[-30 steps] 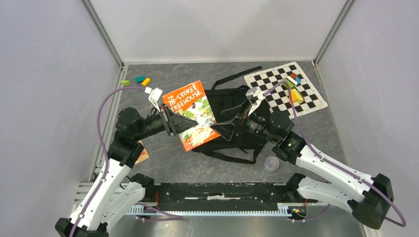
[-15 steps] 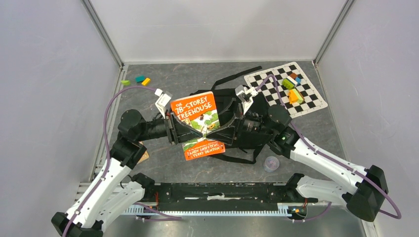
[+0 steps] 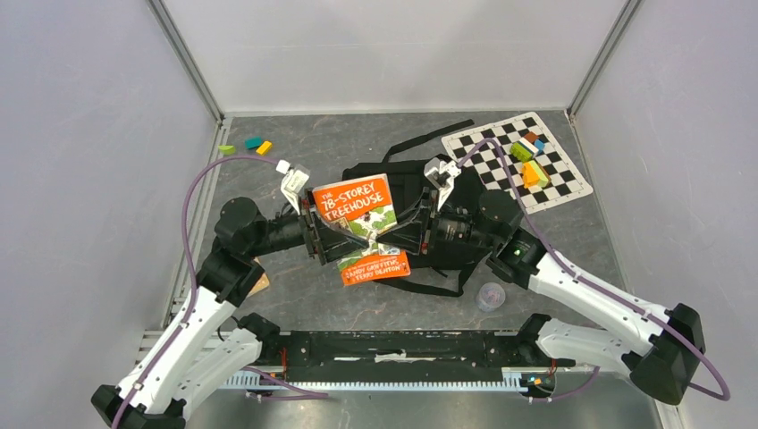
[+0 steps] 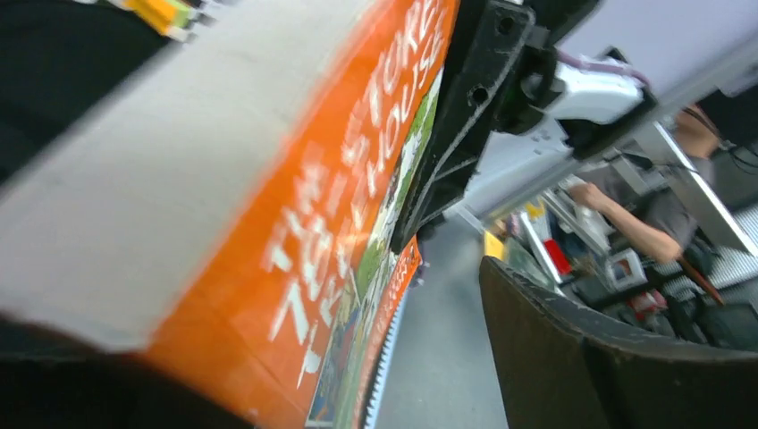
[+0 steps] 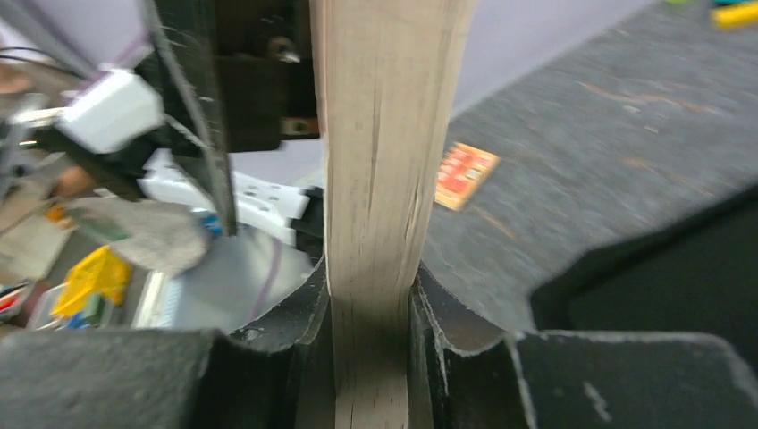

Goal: Pack the student bag
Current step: Pick up the book from the center of the board, then place the book in the student bag.

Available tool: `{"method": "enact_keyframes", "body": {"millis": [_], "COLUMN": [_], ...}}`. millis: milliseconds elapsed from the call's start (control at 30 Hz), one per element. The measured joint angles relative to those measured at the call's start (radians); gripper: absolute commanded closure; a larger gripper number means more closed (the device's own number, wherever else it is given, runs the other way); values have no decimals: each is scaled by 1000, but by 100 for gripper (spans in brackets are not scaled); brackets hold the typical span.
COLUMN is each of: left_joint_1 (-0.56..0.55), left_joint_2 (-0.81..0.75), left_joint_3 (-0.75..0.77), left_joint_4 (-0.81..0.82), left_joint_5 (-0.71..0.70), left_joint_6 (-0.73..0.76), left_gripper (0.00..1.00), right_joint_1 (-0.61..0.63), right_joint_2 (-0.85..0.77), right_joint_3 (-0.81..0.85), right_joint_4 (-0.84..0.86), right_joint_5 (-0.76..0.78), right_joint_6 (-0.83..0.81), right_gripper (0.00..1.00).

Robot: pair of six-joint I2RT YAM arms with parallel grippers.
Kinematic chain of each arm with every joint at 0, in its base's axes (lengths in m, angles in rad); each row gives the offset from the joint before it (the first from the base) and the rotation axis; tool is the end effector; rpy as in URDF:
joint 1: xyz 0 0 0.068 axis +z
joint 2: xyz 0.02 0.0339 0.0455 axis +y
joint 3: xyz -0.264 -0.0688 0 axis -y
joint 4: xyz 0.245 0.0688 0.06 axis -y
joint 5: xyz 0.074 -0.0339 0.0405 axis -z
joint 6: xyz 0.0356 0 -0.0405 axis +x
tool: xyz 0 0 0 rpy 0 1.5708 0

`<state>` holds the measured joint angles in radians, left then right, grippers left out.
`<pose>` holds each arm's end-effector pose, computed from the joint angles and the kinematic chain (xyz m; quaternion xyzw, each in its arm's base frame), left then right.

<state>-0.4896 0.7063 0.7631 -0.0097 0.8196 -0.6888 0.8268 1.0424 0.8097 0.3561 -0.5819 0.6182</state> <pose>0.1277 -0.0975 0.3633 0.2239 0.6586 -0.5974 0.3989 0.1496 0.1914 0.3561 -0.2798 0.6085 0.6172 0.4129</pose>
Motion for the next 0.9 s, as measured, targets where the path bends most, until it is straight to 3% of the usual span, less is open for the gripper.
{"method": "enact_keyframes", "body": {"millis": [200, 333, 567, 733, 900], "left_joint_1": [-11, -64, -284, -472, -580], "left_joint_2": [64, 158, 376, 665, 904], "left_joint_3": [18, 18, 81, 242, 420], "left_joint_4": [-129, -160, -154, -115, -103], "left_joint_5": [-194, -313, -557, -697, -797], "left_joint_6": [85, 93, 92, 79, 71], "left_gripper": [5, 4, 4, 4, 3], "right_joint_1": [-5, -93, -267, -367, -419], "right_joint_2": [-48, -89, -105, -91, -91], "right_joint_3": [65, 100, 101, 108, 177], "right_joint_4": [-333, -527, -752, -817, -862], "right_joint_5": [251, 480, 869, 1016, 1133], "right_joint_6": [-184, -295, -448, -505, -535], "right_gripper": [100, 100, 100, 100, 100]}}
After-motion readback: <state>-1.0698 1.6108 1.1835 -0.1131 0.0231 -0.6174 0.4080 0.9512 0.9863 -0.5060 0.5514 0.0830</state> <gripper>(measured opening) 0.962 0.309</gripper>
